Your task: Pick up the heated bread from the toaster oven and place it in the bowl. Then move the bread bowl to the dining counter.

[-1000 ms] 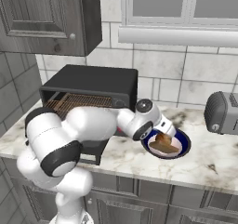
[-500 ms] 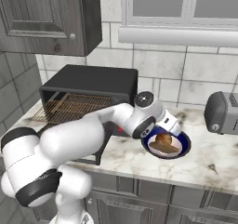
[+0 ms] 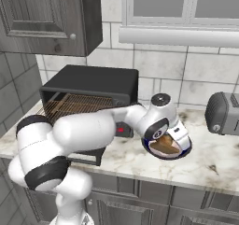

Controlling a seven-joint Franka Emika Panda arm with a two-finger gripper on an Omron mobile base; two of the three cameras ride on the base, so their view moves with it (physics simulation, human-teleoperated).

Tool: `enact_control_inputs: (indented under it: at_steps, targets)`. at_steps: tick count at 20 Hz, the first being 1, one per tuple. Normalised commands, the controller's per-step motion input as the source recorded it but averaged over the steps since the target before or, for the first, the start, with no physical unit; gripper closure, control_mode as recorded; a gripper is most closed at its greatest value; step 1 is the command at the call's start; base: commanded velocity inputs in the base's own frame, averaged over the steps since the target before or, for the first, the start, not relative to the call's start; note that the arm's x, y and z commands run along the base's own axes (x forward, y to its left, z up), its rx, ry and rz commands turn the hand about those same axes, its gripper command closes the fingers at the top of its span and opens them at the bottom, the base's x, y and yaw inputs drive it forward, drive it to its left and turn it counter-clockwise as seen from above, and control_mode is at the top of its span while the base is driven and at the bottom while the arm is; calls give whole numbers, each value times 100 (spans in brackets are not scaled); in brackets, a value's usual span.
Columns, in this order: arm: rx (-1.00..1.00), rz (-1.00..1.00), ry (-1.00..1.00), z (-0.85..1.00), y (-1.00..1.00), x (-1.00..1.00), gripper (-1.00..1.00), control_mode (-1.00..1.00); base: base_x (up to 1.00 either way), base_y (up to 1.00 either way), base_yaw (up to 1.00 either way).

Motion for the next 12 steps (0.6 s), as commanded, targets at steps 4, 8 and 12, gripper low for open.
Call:
enact_control_inputs:
  at_steps: [4, 8, 12]
  targets:
    - [33, -15, 0, -49, -19, -23, -100, -100, 0, 0, 0]
    - [16, -5, 0, -8, 0, -2, -100, -100, 0, 0, 0]
    - [4, 0, 1, -4, -1, 0, -100, -100, 0, 0, 0]
